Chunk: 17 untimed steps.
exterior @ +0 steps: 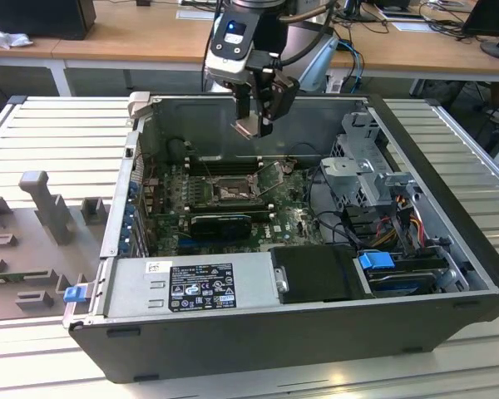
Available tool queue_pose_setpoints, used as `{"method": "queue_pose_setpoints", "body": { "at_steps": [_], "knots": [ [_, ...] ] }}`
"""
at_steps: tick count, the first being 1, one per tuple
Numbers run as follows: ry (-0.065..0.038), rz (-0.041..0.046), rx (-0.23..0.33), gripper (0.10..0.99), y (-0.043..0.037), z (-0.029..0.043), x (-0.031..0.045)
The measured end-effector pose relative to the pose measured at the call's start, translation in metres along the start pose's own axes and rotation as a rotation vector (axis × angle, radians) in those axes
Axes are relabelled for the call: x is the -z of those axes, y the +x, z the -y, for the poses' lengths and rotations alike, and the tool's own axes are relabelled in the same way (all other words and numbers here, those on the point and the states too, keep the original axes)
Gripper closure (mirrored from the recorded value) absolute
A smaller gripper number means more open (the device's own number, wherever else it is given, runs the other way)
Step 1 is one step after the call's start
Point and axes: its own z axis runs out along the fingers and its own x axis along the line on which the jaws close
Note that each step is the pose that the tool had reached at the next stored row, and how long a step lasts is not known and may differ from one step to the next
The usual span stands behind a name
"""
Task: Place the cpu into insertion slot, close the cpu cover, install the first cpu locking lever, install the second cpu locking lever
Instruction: 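Place the cpu into insertion slot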
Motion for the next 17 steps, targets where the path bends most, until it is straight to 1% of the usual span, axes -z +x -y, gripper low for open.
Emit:
{"method": "queue_pose_setpoints", "body": {
  "at_steps": [8,14,17],
  "knots": [
    [-0.001,0.0078,-0.081,0.553,0.0001,0.0000,-0.0006],
    [-0.003,0.0147,-0.157,0.553,0.0001,0.0001,-0.0013],
    [-0.003,0.0172,-0.185,0.553,0.0001,0.0001,-0.0015]
  ]
}}
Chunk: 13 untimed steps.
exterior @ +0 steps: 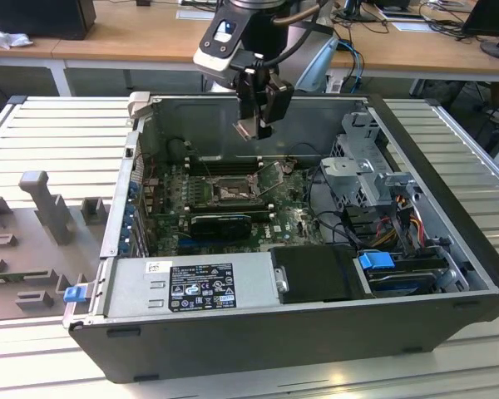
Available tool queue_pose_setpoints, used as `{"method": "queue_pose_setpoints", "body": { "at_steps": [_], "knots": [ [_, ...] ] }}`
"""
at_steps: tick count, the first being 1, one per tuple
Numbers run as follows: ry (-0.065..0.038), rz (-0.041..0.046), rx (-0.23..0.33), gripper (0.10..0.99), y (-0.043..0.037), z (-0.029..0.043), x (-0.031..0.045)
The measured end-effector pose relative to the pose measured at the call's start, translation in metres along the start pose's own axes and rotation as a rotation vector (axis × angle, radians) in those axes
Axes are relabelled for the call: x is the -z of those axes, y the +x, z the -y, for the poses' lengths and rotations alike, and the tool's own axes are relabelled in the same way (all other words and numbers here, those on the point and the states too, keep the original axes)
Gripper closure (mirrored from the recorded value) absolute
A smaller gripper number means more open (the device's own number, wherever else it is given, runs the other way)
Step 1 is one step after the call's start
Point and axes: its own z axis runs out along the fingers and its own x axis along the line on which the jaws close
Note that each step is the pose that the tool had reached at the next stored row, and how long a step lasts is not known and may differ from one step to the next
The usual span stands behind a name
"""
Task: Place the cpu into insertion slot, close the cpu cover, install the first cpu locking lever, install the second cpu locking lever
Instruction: 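Place the cpu into insertion slot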
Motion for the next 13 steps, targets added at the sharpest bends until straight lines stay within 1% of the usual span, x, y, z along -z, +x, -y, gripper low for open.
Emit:
{"method": "queue_pose_setpoints", "body": {
  "at_steps": [1,2,13],
  "knots": [
    [0.000,0.0018,-0.020,0.553,0.0000,0.0000,-0.0002],
    [0.000,0.0025,-0.028,0.553,0.0000,0.0000,-0.0003],
    [-0.001,0.0070,-0.078,0.553,0.0000,0.0001,-0.0013]
  ]
}}
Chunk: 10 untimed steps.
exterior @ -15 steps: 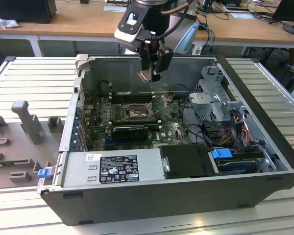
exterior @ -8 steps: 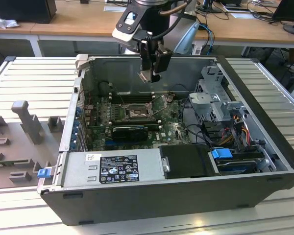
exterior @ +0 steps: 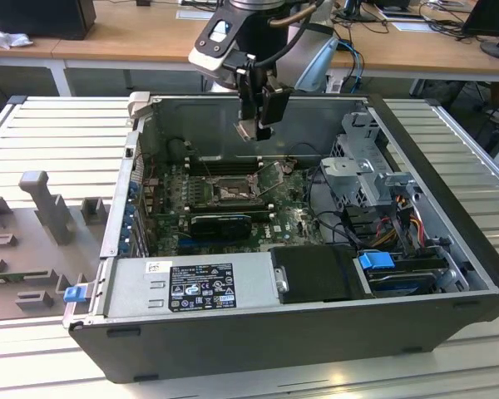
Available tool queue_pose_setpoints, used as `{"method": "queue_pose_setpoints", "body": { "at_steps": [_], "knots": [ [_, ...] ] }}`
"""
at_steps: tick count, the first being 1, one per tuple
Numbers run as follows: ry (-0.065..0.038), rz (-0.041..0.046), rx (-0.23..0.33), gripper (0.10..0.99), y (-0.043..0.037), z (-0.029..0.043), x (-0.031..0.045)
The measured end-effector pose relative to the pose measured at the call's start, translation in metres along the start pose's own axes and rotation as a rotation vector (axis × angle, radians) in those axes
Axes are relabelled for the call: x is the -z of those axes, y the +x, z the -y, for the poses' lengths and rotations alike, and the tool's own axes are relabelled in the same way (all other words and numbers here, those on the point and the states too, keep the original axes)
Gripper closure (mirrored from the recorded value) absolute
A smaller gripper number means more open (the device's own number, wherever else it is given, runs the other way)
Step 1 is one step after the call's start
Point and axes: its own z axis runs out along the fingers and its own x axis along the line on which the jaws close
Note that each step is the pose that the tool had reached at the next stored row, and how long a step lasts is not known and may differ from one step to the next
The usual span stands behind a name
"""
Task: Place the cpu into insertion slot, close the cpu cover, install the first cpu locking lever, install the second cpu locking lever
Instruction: 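Place the cpu into insertion slot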
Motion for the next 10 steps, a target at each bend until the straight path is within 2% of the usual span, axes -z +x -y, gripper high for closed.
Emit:
{"method": "queue_pose_setpoints", "body": {
  "at_steps": [10],
  "knots": [
    [-0.001,0.0049,-0.055,0.553,0.0000,0.0001,-0.0007]
  ]
}}
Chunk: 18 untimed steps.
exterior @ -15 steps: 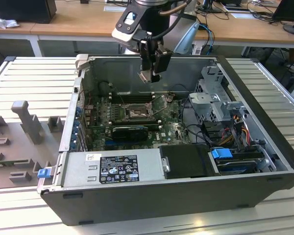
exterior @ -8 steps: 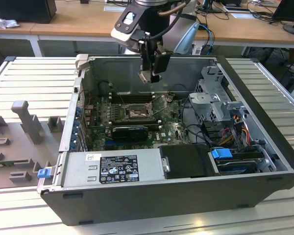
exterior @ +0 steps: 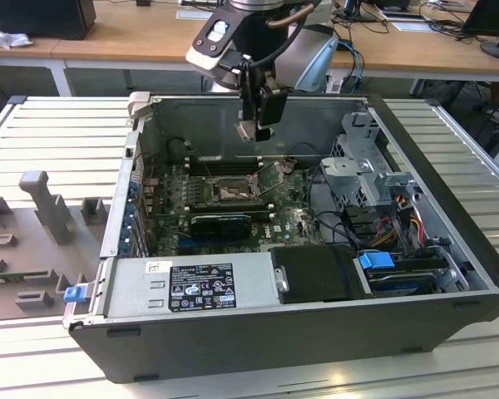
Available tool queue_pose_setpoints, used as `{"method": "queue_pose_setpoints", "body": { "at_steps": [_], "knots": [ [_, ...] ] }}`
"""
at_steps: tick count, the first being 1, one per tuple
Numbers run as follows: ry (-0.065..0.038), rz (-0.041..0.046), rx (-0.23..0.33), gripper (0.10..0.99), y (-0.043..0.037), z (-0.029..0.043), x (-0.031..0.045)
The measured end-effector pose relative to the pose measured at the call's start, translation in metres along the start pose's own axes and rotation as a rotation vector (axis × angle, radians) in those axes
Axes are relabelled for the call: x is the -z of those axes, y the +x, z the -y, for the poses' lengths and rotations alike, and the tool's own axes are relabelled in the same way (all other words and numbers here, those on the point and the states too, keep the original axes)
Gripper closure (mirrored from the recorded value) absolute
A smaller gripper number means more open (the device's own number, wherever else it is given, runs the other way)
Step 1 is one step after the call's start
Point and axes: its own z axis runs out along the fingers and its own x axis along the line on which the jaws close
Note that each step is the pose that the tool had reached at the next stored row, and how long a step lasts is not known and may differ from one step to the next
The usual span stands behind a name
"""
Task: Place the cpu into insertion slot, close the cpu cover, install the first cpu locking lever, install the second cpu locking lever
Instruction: 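Place the cpu into insertion slot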
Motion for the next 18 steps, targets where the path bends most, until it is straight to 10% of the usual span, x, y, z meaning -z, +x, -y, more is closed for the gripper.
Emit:
{"method": "queue_pose_setpoints", "body": {
  "at_steps": [18],
  "knots": [
    [-0.001,0.0056,-0.064,0.553,0.0000,0.0001,-0.0010]
  ]
}}
